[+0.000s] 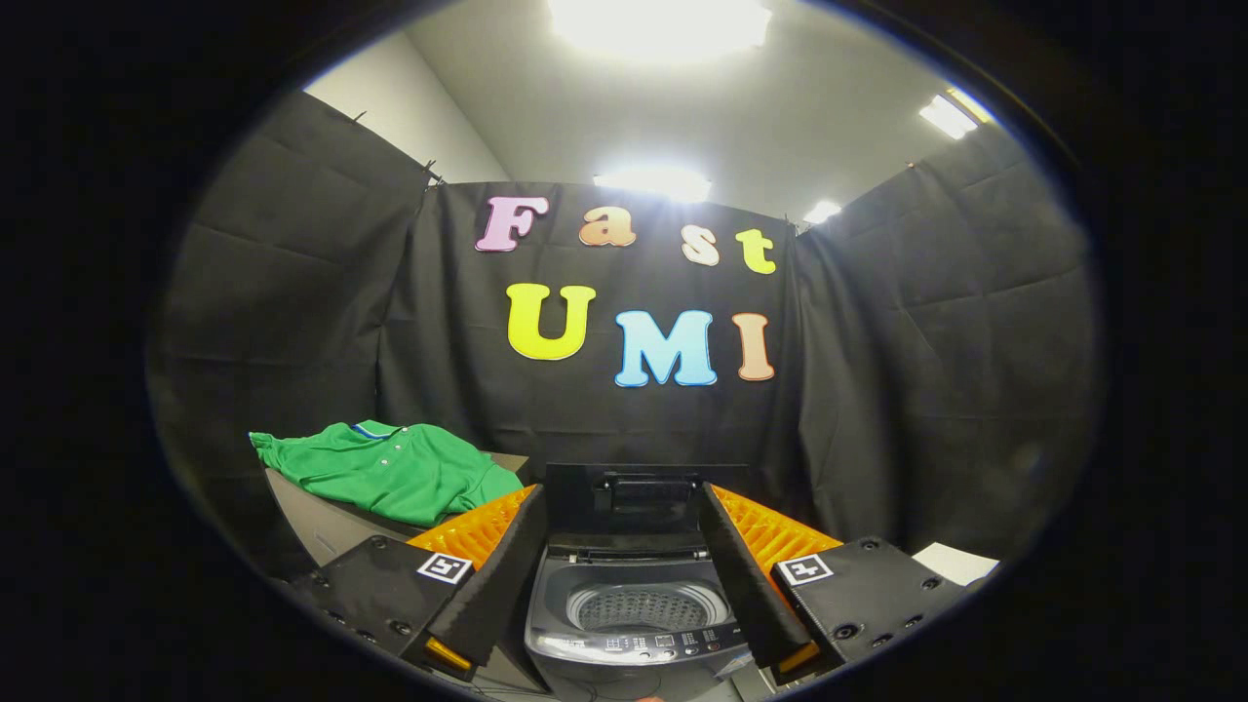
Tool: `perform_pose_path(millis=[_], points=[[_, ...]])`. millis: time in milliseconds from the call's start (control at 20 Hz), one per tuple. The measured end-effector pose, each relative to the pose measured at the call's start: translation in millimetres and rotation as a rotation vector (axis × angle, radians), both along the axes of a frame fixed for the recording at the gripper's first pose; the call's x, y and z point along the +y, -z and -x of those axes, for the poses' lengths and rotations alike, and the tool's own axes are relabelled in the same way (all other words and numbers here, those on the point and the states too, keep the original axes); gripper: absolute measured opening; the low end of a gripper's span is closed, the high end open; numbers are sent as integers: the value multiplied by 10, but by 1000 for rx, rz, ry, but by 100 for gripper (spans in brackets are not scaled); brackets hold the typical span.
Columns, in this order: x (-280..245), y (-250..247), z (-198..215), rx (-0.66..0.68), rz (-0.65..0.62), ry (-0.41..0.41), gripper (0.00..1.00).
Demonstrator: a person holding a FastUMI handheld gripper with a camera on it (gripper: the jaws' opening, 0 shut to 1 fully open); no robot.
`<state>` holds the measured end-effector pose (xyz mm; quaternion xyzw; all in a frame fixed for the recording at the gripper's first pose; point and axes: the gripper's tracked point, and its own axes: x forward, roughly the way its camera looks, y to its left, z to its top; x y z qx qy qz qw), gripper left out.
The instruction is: Put the clothes into the washing machine and then close the washing machine lid.
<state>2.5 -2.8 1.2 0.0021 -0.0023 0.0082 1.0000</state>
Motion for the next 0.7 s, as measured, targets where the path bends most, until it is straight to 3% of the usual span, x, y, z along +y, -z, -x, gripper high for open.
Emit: perform_pose_path(millis=[700], points=[[160, 18, -88, 21, 4, -26, 98]])
